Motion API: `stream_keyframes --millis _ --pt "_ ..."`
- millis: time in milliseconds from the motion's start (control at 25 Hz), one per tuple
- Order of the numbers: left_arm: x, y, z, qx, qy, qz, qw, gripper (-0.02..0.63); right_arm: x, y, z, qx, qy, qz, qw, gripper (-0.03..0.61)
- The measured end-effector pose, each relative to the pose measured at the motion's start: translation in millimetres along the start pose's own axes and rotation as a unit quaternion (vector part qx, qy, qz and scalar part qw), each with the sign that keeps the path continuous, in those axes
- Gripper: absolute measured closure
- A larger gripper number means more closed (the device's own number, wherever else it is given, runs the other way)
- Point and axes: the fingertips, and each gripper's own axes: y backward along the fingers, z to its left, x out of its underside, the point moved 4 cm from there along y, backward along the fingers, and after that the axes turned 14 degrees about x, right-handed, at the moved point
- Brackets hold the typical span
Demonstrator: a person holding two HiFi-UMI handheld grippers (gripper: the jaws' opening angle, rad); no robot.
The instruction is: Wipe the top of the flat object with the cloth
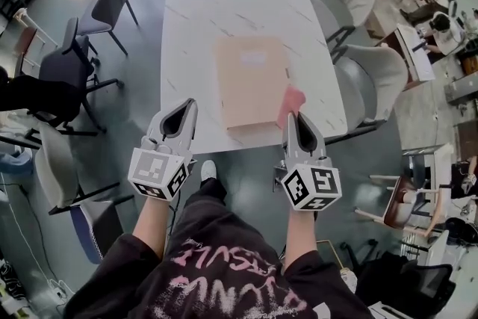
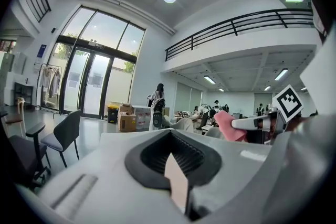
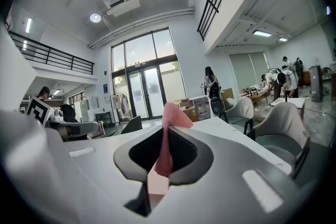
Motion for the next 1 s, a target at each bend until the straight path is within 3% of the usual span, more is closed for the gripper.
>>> stream_keyframes --millis 560,1000 --pt "-7.1 -24.8 69.1 0.011 0.021 0.005 0.9997 0.614 -16.6 -68.7 37.3 0.004 0.007 0.009 1.0 0.532" --pt "-12.2 -31.7 91.0 0.02 0.025 -0.005 0.9995 0.614 -20.1 -82.4 42.6 0.02 0.01 0.007 1.0 0.532"
